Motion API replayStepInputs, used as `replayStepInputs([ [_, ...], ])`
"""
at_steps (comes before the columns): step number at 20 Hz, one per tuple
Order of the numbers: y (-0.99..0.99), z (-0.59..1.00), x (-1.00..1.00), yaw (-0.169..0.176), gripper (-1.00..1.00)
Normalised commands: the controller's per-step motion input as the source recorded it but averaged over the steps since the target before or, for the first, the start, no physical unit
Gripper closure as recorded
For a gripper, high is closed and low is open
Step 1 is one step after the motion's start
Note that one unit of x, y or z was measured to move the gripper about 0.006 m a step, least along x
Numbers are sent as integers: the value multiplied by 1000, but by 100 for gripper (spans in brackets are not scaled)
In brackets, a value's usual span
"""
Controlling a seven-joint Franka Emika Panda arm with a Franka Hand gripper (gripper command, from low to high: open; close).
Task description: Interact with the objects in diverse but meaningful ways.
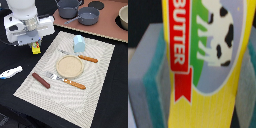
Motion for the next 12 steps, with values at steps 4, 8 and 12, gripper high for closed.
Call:
replayStepInputs([
  [4,0,23,0,2,-100],
  [8,0,241,-9,0,-100],
  [12,-94,456,-234,36,-100],
])
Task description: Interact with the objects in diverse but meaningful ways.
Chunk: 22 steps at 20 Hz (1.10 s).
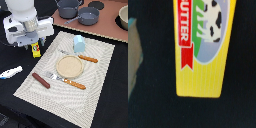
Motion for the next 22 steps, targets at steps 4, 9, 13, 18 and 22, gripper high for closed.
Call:
replayStepInputs([
  [4,-464,383,-461,18,-100],
  [9,-638,255,-447,1,-100],
  [13,-682,82,-384,12,-100],
  [18,-518,0,-163,150,-100],
  [22,-323,-9,0,291,-100],
])
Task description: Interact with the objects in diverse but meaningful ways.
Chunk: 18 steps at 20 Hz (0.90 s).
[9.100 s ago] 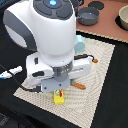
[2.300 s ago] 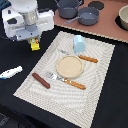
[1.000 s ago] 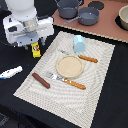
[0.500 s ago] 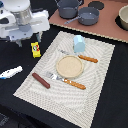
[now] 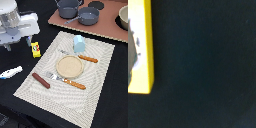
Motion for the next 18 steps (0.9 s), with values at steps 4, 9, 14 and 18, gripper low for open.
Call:
replayStepInputs([
  [4,-313,0,0,311,-100],
  [9,-385,0,0,283,-100],
  [14,-518,13,3,235,-100],
  [18,-739,144,213,138,-100],
])
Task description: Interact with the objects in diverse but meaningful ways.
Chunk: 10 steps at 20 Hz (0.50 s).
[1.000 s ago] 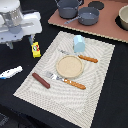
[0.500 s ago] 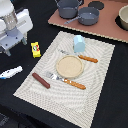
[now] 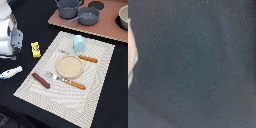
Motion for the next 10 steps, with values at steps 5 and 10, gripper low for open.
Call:
replayStepInputs([
  [5,-783,234,319,94,-100],
  [10,-749,126,346,50,-100],
])
